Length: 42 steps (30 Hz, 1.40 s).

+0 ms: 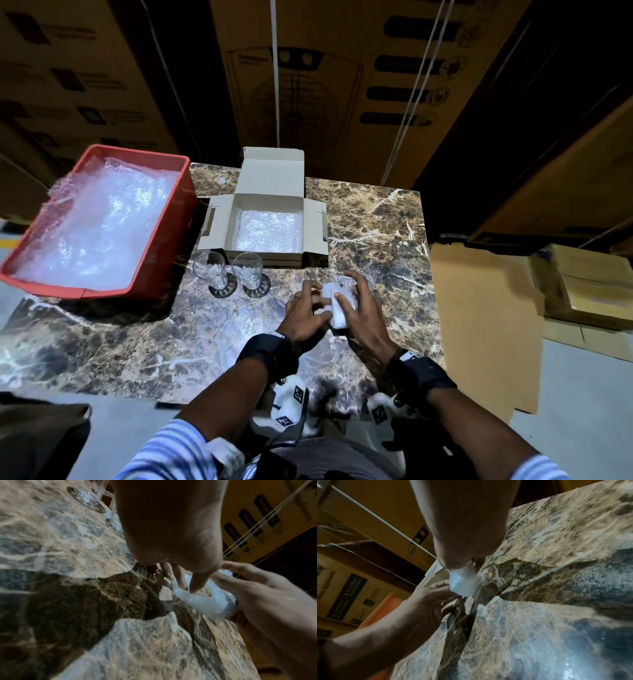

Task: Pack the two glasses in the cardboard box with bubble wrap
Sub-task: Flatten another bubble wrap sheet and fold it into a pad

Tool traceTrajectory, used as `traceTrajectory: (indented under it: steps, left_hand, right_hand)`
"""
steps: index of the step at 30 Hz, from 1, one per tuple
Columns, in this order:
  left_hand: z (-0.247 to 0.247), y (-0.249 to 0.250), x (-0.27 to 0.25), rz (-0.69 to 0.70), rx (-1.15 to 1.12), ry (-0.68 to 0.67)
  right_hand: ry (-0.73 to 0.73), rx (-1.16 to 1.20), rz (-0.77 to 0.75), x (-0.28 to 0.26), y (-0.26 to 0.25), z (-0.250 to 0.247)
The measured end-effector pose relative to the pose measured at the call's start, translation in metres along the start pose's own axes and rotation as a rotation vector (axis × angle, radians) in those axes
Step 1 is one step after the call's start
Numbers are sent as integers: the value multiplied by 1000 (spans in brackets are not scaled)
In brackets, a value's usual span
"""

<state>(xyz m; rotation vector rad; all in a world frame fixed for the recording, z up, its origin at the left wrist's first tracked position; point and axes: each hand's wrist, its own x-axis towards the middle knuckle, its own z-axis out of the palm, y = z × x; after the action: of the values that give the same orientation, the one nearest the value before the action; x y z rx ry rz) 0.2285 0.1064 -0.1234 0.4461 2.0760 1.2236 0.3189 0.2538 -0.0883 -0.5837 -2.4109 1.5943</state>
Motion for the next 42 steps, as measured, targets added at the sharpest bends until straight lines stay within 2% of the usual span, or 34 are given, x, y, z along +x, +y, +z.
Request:
traceTrajectory:
  steps: [4,7,12,21,27,30,33,39,42]
  left_hand:
    - [1,10,0,110,-18,51]
    - [4,13,-2,184,93,59]
    - [7,9,-3,258,166,145]
    - [-7,11,3,196,139,100]
    - [-8,8,7,282,171,68]
    - [-7,8,6,316,213,114]
    - [-11,16,-1,356,348,139]
    - [-4,6,-2,609,606,56]
    - [2,-10,2,604,735,24]
  right_hand:
    - [-6,-60,5,9,14,10]
    - [-24,-123,4,12,24,14]
    - [-27,-98,-24,18,18,17]
    - [-47,-176,-87,35,14,24]
    - [-51,-342,-97,41,34,36]
    - [-47,-386,-93,44,38,37]
    - [-47,-366,-79,49,41,33]
    - [-51,-398,44,60,31,21]
    - [-46,-369,155,66,24,17]
